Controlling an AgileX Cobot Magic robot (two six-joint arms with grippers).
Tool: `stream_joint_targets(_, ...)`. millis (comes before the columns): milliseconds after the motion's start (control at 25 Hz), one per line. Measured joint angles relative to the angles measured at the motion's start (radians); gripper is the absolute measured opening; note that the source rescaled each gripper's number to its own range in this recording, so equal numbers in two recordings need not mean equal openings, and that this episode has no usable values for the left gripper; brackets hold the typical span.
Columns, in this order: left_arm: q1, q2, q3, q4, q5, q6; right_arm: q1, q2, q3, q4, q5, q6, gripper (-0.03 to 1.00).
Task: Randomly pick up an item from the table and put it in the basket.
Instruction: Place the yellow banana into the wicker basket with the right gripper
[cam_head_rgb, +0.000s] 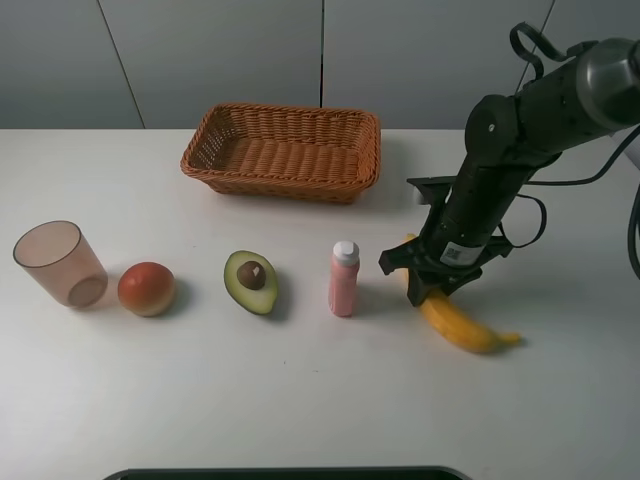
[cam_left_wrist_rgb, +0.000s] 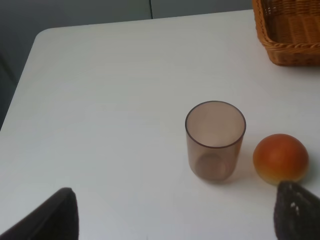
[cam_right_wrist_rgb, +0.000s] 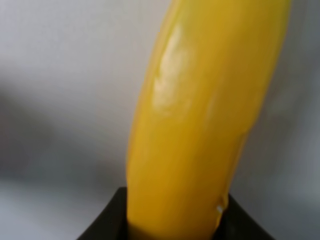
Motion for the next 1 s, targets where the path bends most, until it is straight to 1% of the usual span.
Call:
stream_joint_targets(80,0.0,0.0,0.0,0.0,0.0,0.0,0.0,-0.022,-0.033,-0.055,0.054,0.0,0.02)
stream_joint_targets(200,0.0,0.0,0.0,0.0,0.0,0.0,0.0,-0.092,-0.128,-0.169,0.128,-0.004,0.02)
stream_joint_targets(280,0.0,0.0,0.0,0.0,0.0,0.0,0.0,-0.149,-0.195,-0.235,0.14,-0.03,0.02)
stream_joint_targets(360,0.0,0.0,0.0,0.0,0.0,0.0,0.0,-0.196,-0.261,-0.28,0.127,-0.092,0.02)
stream_joint_targets(440,0.0,0.0,0.0,0.0,0.0,0.0,0.0,-0.233,-0.33,-0.302,0.075,-0.182,0.02)
stream_joint_targets(560,0.0,0.0,0.0,0.0,0.0,0.0,0.013,-0.247,-0.426,-0.304,-0.023,-0.319,0.02)
stream_joint_targets(720,0.0,0.0,0.0,0.0,0.0,0.0,0.081,-0.212,-0.52,-0.308,-0.194,-0.475,0.02)
stream_joint_targets(800,0.0,0.0,0.0,0.0,0.0,0.0,0.119,-0.168,-0.568,-0.308,-0.251,-0.54,0.02)
stream_joint_targets(880,0.0,0.0,0.0,0.0,0.0,0.0,0.155,-0.099,-0.632,-0.308,-0.27,-0.572,0.02)
stream_joint_targets(1000,0.0,0.0,0.0,0.0,0.0,0.0,0.187,0.024,-0.715,-0.305,-0.278,-0.587,0.02)
